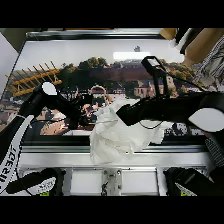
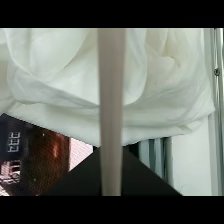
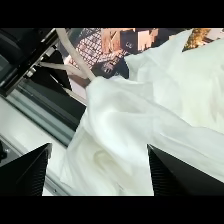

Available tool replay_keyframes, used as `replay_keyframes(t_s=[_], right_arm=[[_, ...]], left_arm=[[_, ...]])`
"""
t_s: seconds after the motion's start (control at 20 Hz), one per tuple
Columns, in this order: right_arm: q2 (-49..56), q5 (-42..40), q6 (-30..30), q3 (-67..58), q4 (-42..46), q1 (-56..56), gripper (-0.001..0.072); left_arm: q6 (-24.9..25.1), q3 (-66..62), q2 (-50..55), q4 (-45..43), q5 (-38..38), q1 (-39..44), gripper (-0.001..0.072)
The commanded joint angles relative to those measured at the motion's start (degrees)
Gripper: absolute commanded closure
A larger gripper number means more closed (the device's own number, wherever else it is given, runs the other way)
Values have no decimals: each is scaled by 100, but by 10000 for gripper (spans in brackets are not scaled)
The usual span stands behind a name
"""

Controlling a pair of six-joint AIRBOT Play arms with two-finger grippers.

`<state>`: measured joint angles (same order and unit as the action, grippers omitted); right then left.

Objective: Fold the clothes and pants, and hang the long-sleeved shirts on hangers.

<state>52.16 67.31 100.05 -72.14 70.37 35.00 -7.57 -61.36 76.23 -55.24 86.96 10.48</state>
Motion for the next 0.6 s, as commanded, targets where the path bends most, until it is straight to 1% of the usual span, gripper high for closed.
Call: replay_keyframes(t_s=[0.0, 0.1, 0.15, 0.2, 0.25, 0.45, 0.5, 0.55], right_arm=[[-127, 1067, -1714, -4, -1244, -1075, 44], [-44, 1694, -3010, -2, -2201, -1958, 45], [37, 2009, -3501, -2, -2629, -2413, 50], [114, 2168, -3845, 0, -2865, -2767, 51], [173, 2157, -4017, 0, -2983, -3060, 51], [315, 2028, -4006, 0, -3062, -3591, 51], [339, 1818, -4046, 0, -3067, -3611, 51], [356, 1679, -4500, 0, -3053, -3622, 51]], left_arm=[[4, -4, 2, -2, 2, 2, 695], [4, -4, 2, -4, 0, 2, 695], [4, -4, 2, -4, 0, 2, 695], [4, -4, 2, -4, 0, 2, 695], [4, -4, 2, -7, 0, 2, 695], [4, -4, 2, -11, -4, 2, 694], [4, -4, 2, -11, 0, 2, 694], [4, -4, 2, -11, 4, 2, 695]])
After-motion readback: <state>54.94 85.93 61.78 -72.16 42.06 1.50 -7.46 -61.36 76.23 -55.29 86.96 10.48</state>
